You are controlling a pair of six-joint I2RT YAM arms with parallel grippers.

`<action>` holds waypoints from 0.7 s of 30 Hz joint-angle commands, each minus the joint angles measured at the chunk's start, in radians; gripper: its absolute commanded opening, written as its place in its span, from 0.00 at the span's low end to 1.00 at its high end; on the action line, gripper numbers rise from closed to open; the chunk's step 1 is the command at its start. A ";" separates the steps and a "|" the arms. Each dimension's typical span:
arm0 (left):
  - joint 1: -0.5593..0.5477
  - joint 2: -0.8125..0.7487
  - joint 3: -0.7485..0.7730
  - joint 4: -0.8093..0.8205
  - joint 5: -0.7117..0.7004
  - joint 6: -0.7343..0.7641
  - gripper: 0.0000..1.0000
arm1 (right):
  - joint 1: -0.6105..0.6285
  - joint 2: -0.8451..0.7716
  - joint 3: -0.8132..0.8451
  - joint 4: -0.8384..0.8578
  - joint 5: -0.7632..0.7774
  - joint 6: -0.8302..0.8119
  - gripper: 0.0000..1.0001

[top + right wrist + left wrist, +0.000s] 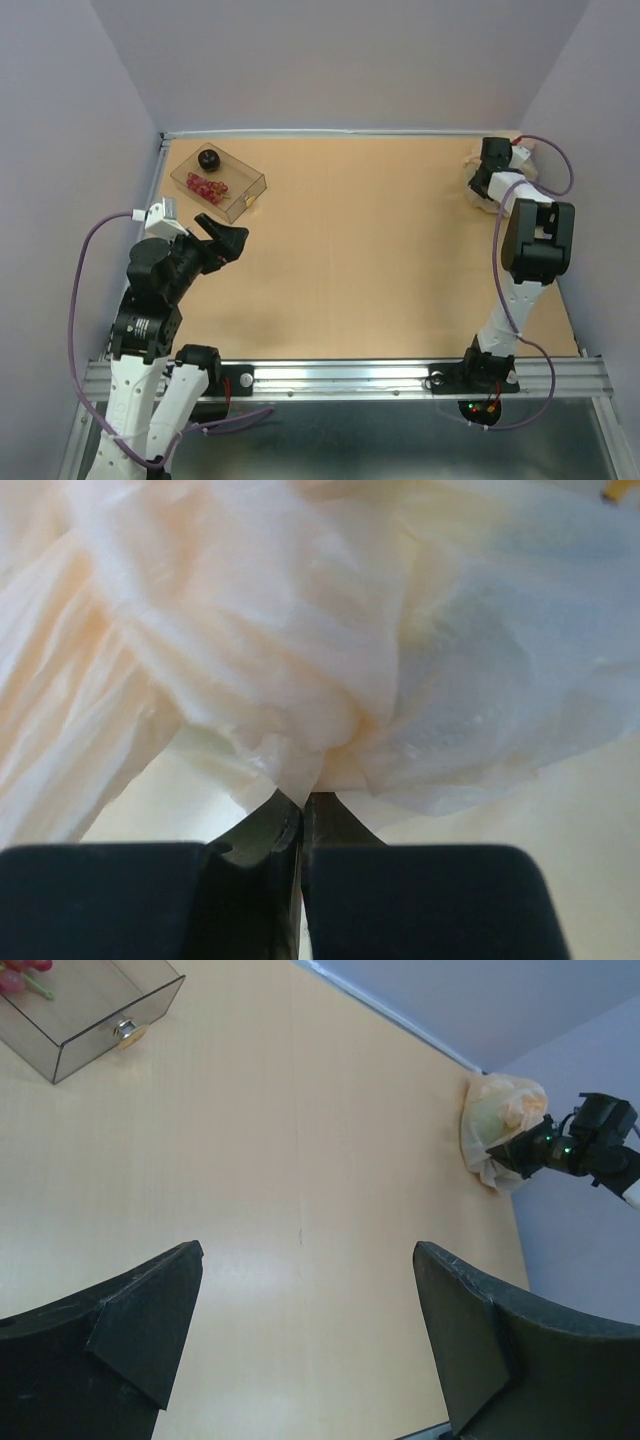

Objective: Untie the knot of the plastic bag and take out the fruit

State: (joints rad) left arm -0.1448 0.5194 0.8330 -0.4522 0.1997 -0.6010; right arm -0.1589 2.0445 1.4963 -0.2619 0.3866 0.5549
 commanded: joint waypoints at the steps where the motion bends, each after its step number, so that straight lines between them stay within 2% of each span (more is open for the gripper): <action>1: -0.004 0.062 -0.012 0.078 0.050 0.055 0.97 | 0.156 -0.173 -0.129 0.036 -0.089 -0.139 0.00; 6: -0.006 0.146 -0.031 0.133 0.113 0.093 0.97 | 0.417 -0.344 -0.315 0.052 -0.149 -0.145 0.00; 12: -0.012 0.246 -0.015 0.170 0.149 0.122 0.96 | 0.738 -0.455 -0.490 0.064 -0.167 -0.139 0.01; 18: -0.039 0.309 -0.005 0.198 0.126 0.133 0.96 | 0.961 -0.543 -0.596 0.053 -0.218 -0.177 0.01; 21: -0.107 0.370 0.005 0.222 0.092 0.115 0.96 | 1.007 -0.583 -0.630 -0.063 -0.192 -0.130 0.02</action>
State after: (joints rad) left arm -0.1982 0.8474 0.8104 -0.3046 0.3069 -0.4950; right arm 0.8017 1.5326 0.9066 -0.2337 0.1902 0.4068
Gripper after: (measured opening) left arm 0.966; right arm 0.014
